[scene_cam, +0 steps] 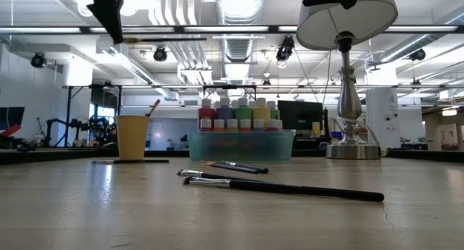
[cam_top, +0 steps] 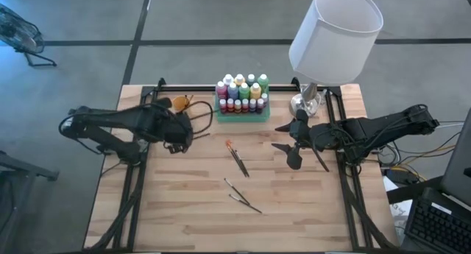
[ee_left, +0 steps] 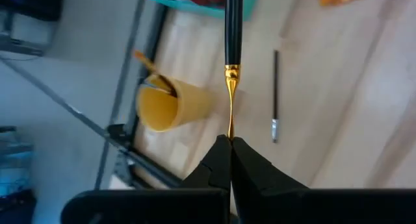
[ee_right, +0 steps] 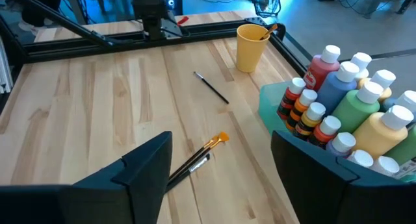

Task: Pick & Place Paint Supplies
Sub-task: Put the gold paintbrush into the orange cup

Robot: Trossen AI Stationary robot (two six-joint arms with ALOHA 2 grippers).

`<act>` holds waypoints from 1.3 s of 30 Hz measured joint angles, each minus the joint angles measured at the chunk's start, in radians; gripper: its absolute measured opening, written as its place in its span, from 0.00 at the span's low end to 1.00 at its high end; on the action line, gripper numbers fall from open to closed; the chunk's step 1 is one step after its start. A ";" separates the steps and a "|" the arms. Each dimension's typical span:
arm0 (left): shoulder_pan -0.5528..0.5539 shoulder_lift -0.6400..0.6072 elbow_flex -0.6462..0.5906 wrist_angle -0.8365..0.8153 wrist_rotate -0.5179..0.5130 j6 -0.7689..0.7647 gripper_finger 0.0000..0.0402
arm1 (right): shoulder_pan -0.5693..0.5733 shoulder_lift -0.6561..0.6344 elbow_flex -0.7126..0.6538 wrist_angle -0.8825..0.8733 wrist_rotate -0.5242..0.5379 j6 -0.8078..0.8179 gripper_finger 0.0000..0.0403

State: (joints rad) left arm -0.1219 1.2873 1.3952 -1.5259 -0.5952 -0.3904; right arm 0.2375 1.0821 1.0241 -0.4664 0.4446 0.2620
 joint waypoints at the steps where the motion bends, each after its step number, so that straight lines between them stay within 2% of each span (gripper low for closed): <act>1: 0.007 0.000 0.018 -0.014 -0.015 0.011 0.00 | 0.000 0.000 0.000 0.000 0.000 0.000 0.64; 12: 0.163 0.005 0.056 -0.045 -0.151 0.266 0.00 | 0.000 0.000 0.000 0.000 0.000 0.000 0.56; 17: 0.250 0.004 0.059 -0.046 -0.336 0.433 0.00 | 0.000 0.000 0.000 0.000 0.000 0.000 0.54; 21: 0.295 0.004 0.059 -0.045 -0.498 0.631 0.00 | 0.000 0.000 0.000 0.000 0.000 0.000 0.53; 26: 0.306 0.004 0.058 -0.045 -0.700 0.922 0.00 | 0.000 0.000 0.000 0.000 0.000 0.000 0.55; 30: 0.306 0.004 0.058 -0.046 -0.823 1.125 0.00 | 0.000 0.000 0.000 0.000 0.000 0.000 0.58; 39: 0.332 -0.008 0.059 -0.045 -0.817 1.232 0.00 | 0.000 0.000 0.000 0.000 0.000 0.000 0.66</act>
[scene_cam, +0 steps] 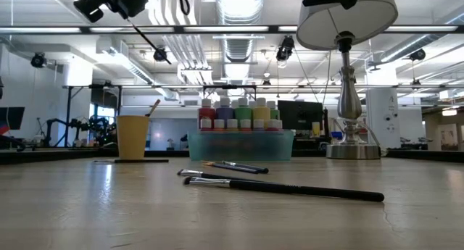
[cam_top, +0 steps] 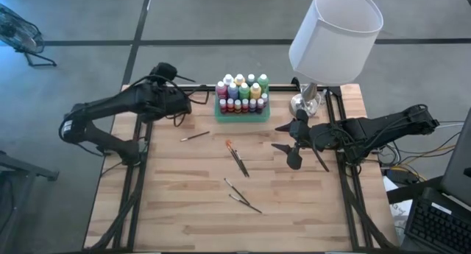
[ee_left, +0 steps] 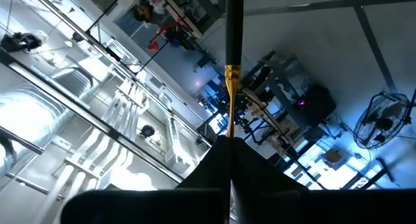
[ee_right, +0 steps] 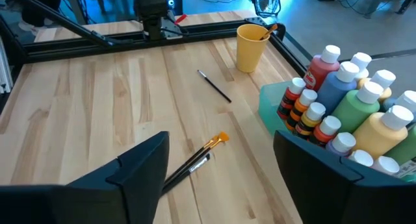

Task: Pick & Place Paint Supplies
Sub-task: Put the gold paintbrush into the orange cup

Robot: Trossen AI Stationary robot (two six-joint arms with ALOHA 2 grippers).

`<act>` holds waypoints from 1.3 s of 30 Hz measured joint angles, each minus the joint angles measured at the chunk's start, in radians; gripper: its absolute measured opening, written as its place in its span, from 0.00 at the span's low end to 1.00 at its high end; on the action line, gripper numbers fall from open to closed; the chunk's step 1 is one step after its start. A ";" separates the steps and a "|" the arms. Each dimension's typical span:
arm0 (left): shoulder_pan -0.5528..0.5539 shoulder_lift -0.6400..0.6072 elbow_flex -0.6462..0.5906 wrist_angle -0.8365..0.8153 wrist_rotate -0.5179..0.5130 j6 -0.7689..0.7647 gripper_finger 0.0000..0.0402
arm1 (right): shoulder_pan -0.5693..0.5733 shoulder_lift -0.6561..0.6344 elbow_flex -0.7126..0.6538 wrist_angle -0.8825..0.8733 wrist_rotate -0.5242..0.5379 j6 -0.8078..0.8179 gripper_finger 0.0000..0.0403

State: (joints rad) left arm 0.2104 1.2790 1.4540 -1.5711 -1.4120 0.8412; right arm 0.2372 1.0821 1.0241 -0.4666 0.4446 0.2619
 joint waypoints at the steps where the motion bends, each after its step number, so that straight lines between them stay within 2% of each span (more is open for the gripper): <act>1: 0.006 -0.005 0.000 0.000 0.002 0.001 0.00 | 0.000 0.000 0.000 0.000 0.000 0.000 0.67; 9: 0.046 -0.059 -0.001 0.000 0.045 0.057 0.00 | 0.000 0.000 0.000 0.000 0.000 0.000 0.74; 18: 0.145 -0.067 -0.009 0.001 0.094 0.107 0.00 | 0.000 0.000 0.000 0.000 0.000 0.000 0.82; 27: 0.204 -0.069 -0.184 -0.001 0.117 0.135 0.00 | 0.000 0.000 0.000 0.000 0.000 0.000 0.89; 33: 0.207 -0.068 -0.281 0.000 0.120 0.134 0.00 | 0.000 0.000 0.000 0.000 0.000 0.000 0.88; 39: 0.205 -0.068 -0.313 0.000 0.147 0.122 0.00 | 0.000 0.000 0.000 0.000 0.000 0.000 0.84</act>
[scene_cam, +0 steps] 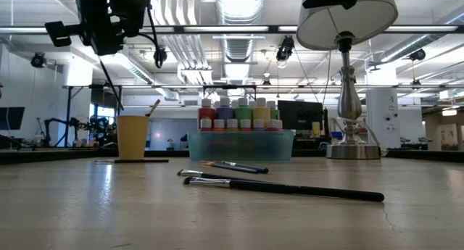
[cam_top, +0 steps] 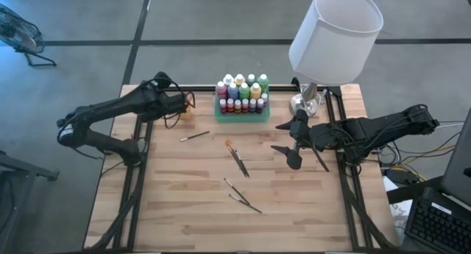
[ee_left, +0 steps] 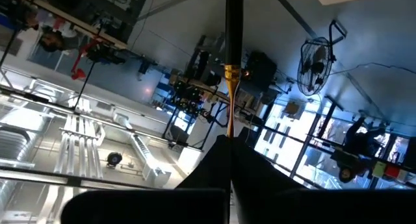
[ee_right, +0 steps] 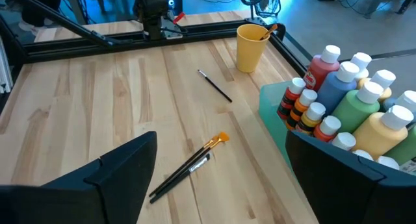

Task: Pick & Place Paint Supplies
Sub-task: Put the gold paintbrush into the orange cup

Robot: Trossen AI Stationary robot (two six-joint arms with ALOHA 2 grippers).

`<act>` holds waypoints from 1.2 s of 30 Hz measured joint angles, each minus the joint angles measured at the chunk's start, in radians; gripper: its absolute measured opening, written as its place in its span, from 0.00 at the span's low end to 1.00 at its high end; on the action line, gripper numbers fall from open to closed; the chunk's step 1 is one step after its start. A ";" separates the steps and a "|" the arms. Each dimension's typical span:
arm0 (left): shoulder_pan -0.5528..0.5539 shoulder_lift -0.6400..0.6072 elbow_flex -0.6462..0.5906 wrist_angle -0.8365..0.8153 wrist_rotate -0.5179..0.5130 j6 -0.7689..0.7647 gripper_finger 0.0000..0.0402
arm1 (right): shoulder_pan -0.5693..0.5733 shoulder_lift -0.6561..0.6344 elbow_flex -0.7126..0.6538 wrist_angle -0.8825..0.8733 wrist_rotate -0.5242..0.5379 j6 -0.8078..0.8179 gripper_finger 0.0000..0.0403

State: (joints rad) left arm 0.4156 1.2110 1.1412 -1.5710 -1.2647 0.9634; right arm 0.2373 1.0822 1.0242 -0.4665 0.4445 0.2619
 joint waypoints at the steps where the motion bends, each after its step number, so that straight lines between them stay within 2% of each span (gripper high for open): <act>1: -0.001 0.000 0.000 0.001 0.000 -0.001 0.00 | 0.000 0.000 0.000 0.000 0.000 0.000 0.83; 15: -0.022 0.008 0.069 0.011 0.029 0.000 0.00 | 0.000 0.000 0.000 0.000 0.000 0.000 0.73; 22: -0.073 0.075 0.066 0.046 0.056 -0.027 0.00 | 0.000 0.000 0.000 0.000 0.000 0.000 0.69; 36: -0.074 0.200 0.066 0.037 0.036 0.002 0.00 | 0.000 0.000 0.000 0.000 0.000 0.000 0.59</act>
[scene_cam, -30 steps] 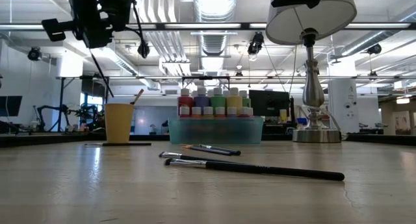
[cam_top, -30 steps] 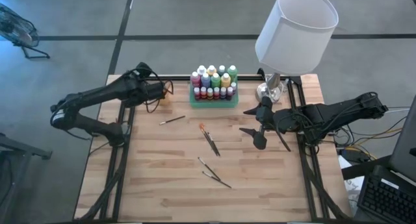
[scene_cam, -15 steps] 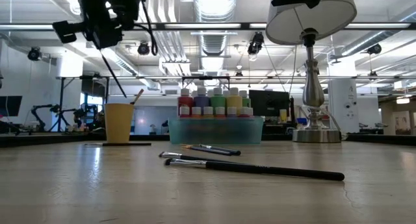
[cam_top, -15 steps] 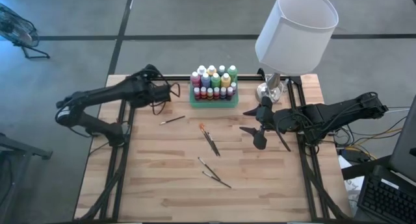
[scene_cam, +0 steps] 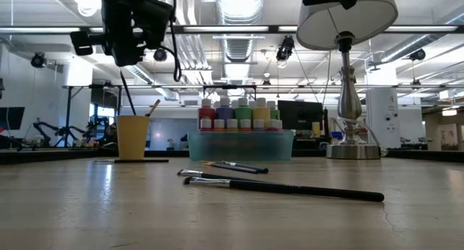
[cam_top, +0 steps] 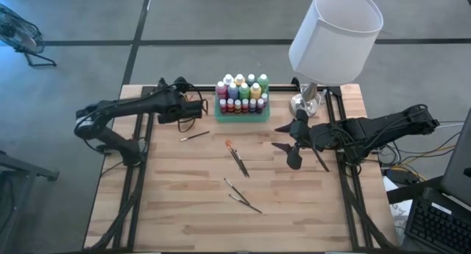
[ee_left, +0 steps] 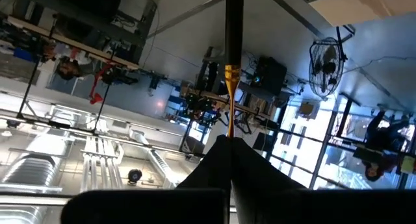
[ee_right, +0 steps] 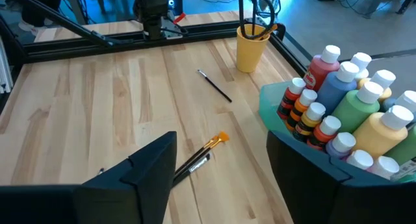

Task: Pick & Place Paint Supplies
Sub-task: Put the gold paintbrush into the orange cup

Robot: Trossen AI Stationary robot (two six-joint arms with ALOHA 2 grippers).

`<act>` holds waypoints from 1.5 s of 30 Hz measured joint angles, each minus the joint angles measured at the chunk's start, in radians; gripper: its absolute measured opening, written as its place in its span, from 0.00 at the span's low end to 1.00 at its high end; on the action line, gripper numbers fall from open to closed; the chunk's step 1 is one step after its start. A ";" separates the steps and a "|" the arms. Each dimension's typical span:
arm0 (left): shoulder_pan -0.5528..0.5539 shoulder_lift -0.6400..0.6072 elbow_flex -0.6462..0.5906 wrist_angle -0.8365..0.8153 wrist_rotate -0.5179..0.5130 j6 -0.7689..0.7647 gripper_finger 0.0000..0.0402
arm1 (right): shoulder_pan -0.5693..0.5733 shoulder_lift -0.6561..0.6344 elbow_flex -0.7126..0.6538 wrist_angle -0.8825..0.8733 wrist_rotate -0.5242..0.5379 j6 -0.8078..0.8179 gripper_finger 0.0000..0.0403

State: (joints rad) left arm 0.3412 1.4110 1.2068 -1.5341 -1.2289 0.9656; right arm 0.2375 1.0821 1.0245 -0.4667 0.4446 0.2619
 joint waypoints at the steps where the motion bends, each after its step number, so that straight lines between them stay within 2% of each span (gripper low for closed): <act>1: 0.000 0.008 0.000 0.000 0.000 0.002 0.00 | 0.000 0.000 0.000 0.000 0.000 0.000 0.58; 11: 0.000 0.092 0.000 0.001 0.002 0.001 0.00 | 0.000 0.000 0.000 0.000 0.000 0.000 0.54; 16: -0.001 0.134 0.000 0.006 0.036 -0.008 0.00 | 0.000 0.000 0.000 0.000 0.000 0.000 0.54; 31: -0.004 0.232 0.000 0.022 0.064 -0.012 0.00 | 0.000 0.000 0.000 0.000 0.000 0.000 0.66; 37: -0.004 0.249 -0.001 0.046 0.063 -0.015 0.03 | 0.000 0.000 0.000 0.000 0.000 0.000 0.71; 45: -0.005 0.249 -0.001 0.073 0.014 -0.025 0.08 | 0.000 0.000 0.000 0.000 0.000 0.000 0.78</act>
State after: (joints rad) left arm 0.3359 1.6600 1.2060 -1.4614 -1.2148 0.9404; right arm 0.2371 1.0821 1.0245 -0.4664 0.4446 0.2619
